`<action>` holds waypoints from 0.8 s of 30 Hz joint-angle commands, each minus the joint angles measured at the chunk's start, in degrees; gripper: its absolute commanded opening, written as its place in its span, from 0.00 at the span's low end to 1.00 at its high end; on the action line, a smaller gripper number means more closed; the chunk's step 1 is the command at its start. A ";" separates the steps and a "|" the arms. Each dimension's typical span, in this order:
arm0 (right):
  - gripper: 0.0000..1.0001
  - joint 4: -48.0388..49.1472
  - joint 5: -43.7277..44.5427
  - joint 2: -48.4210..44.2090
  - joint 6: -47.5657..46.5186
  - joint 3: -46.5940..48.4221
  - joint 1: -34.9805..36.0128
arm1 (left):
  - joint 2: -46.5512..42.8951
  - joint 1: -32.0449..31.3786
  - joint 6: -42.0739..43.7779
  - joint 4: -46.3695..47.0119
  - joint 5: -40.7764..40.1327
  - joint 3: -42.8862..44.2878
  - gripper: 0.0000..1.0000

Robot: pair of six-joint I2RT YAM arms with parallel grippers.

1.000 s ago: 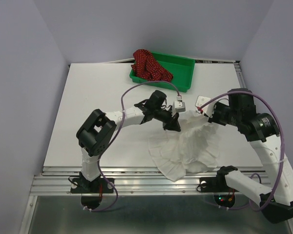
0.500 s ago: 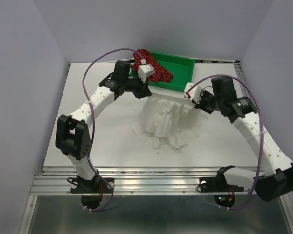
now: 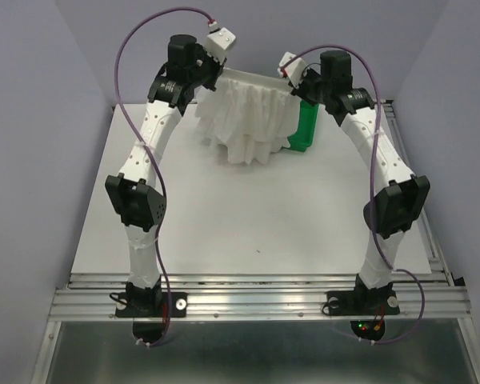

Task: Fold and stack the skirts
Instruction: Flatten the skirt out

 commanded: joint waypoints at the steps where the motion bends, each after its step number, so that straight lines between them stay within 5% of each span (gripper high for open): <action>1: 0.01 3.15 1.59 0.65 0.81 11.30 -1.24 | -2.20 1.80 2.99 3.23 -8.83 7.73 0.00; 5: 0.01 7.46 1.87 -1.96 2.91 8.43 -1.24 | -11.31 2.50 2.47 14.28 -8.59 -7.18 0.00; 17: 0.01 11.33 -6.31 -28.42 -6.14 -52.27 4.11 | -35.40 2.24 11.42 19.16 5.64 -66.43 0.00; 24: 0.01 3.96 -10.26 -38.09 -7.19 -60.67 4.74 | -47.98 -0.12 19.59 14.50 9.53 -85.43 0.00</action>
